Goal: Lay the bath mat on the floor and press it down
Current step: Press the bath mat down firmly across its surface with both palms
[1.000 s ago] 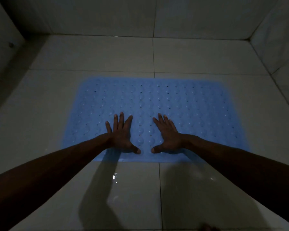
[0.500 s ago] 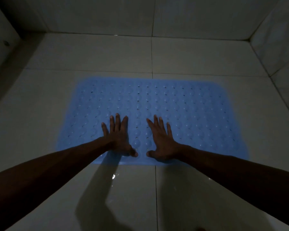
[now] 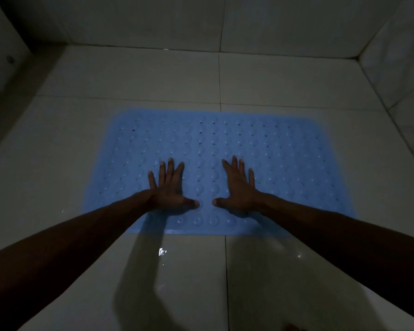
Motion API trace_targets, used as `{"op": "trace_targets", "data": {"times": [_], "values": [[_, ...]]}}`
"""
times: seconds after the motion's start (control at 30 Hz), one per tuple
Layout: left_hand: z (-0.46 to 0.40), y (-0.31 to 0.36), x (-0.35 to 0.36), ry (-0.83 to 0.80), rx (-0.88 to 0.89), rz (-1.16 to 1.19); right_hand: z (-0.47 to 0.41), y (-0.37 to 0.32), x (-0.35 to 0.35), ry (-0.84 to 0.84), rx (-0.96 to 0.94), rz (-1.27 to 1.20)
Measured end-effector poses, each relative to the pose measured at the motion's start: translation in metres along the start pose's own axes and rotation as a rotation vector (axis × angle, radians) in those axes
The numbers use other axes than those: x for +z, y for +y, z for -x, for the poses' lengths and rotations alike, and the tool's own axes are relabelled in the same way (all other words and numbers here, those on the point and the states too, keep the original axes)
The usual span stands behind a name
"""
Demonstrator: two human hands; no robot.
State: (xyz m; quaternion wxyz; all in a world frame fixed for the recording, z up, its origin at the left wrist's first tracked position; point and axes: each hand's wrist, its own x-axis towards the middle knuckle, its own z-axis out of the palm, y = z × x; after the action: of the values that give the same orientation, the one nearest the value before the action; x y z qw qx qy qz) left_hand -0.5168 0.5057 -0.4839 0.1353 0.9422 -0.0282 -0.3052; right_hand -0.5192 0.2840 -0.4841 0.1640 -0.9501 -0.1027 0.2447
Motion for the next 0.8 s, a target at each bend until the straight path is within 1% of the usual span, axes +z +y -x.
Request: {"op": "trace_targets", "data": {"times": [0.17, 0.23, 0.3, 0.37, 0.53, 0.63, 0.7, 0.8], "values": [[-0.002, 0.003, 0.004, 0.026, -0.026, 0.015, -0.007, -0.004, -0.005, -0.022, -0.099, 0.084], [-0.003, 0.011, -0.001, 0.029, -0.073, 0.003, -0.009, 0.003, -0.009, -0.041, -0.068, 0.058], [-0.005, 0.018, -0.008, 0.015, -0.093, -0.066, -0.011, 0.012, -0.009, -0.039, -0.018, 0.03], [-0.011, 0.022, -0.016, -0.015, -0.075, -0.124, -0.012, 0.018, -0.007, -0.017, -0.01, 0.027], [-0.024, 0.019, -0.027, -0.088, -0.053, -0.159, -0.018, 0.019, -0.002, 0.007, 0.008, -0.018], [-0.025, 0.012, -0.026, -0.097, -0.021, -0.124, -0.023, 0.015, -0.002, 0.009, 0.073, -0.076], [-0.025, 0.008, -0.024, -0.09, 0.012, -0.113, -0.028, 0.005, -0.006, 0.014, 0.165, -0.112], [-0.027, 0.006, -0.022, -0.066, 0.014, -0.045, -0.037, -0.008, -0.026, -0.054, 0.286, -0.079]]}}
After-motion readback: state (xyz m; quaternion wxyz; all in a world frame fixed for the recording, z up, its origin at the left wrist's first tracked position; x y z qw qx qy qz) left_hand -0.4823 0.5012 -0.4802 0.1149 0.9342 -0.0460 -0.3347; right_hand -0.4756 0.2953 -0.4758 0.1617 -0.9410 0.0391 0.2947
